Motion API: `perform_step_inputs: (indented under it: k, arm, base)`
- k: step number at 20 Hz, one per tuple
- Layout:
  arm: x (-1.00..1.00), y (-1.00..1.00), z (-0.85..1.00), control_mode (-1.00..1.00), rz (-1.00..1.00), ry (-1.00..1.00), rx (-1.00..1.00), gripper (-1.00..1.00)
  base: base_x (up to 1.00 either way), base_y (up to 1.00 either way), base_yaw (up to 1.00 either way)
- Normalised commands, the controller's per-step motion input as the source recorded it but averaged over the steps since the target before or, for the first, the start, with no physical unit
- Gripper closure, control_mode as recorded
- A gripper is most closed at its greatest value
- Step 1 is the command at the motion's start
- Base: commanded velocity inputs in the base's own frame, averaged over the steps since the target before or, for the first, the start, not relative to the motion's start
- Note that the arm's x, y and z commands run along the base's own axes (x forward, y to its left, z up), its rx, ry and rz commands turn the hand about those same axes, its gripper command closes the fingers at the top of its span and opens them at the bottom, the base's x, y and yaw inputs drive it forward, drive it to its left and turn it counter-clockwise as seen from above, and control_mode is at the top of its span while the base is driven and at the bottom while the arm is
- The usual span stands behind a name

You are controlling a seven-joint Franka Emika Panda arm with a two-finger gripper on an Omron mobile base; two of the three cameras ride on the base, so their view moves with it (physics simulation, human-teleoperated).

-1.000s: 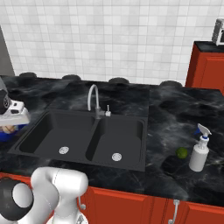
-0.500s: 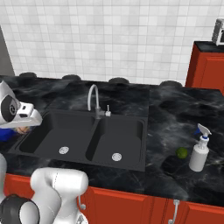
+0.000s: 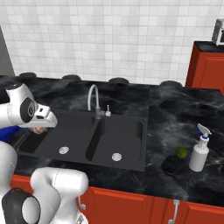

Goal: Pick up all produce items and place them in the sink. Turn on the sink faucet to wash them. Then turn the sink off and put them in the tray.

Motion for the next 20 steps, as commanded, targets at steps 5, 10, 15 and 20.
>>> perform_step_inputs:
  k: [5,10,15,20]
  arm:
    - [0.59,-0.07,-0.4,-1.0,-0.11,0.07,0.0,1.0]
    - [0.61,0.0,-0.33,-1.0,-0.08,0.03,0.0,1.0]
    - [0.46,0.0,-0.26,-1.0,-0.06,0.0,0.0,1.0]
    - [0.31,0.08,-0.32,-1.0,-0.07,0.0,0.0,1.0]
  base:
    - [0.0,0.0,0.0]
    - [0.0,0.0,0.0]
    - [0.0,0.0,0.0]
    - [0.0,0.0,0.0]
